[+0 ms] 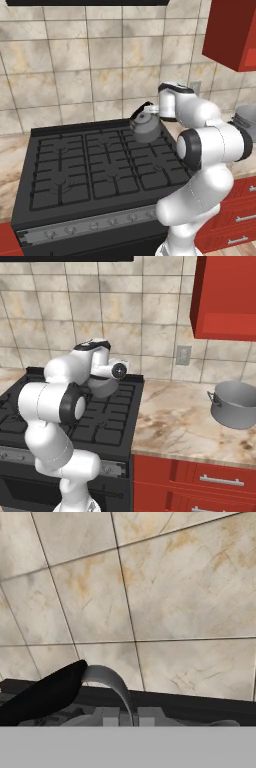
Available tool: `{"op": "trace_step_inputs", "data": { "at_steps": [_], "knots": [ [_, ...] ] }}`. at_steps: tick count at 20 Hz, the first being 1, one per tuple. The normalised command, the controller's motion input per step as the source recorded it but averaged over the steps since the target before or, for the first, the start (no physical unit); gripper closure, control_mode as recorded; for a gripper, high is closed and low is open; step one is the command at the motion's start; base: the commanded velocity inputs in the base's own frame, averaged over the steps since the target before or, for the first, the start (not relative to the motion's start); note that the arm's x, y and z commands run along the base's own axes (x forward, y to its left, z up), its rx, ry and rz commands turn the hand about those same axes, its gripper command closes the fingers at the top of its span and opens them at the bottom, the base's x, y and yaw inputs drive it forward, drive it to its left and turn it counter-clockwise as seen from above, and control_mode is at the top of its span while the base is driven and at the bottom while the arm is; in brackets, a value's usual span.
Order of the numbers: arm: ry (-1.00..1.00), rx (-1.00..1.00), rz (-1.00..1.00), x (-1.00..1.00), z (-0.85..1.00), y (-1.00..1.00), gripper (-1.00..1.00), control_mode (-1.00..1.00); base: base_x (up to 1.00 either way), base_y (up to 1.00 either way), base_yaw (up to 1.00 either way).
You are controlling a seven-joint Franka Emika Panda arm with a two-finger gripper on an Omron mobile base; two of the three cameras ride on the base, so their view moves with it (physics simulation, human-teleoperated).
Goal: Pick the kettle from the cabinet and place it on a stove burner. Then pick the pot from the counter and place it on another stove burner. Finally, turn both burners on.
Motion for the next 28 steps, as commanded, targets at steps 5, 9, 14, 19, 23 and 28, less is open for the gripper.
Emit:
{"op": "trace_step_inputs", "data": {
  "at_steps": [5,9,14,19,23,28],
  "knots": [
    [0.00,0.02,0.00,0.23,-0.09,0.00,1.00,-1.00,0.00,0.00,0.00],
    [0.00,0.00,0.00,0.22,-0.15,0.00,1.00,-1.00,0.00,0.00,0.00],
    [0.00,0.01,0.00,0.22,-0.17,0.00,1.00,-1.00,0.00,0.00,0.00],
    [0.00,0.02,0.00,0.17,-0.16,0.00,1.00,-1.00,0.00,0.00,0.00],
    [0.00,0.03,0.00,0.13,-0.15,-0.03,1.00,-1.00,0.00,0.00,0.00],
    [0.00,0.02,0.00,0.15,-0.18,-0.04,1.00,-1.00,0.00,0.00,0.00]
  ]
}}
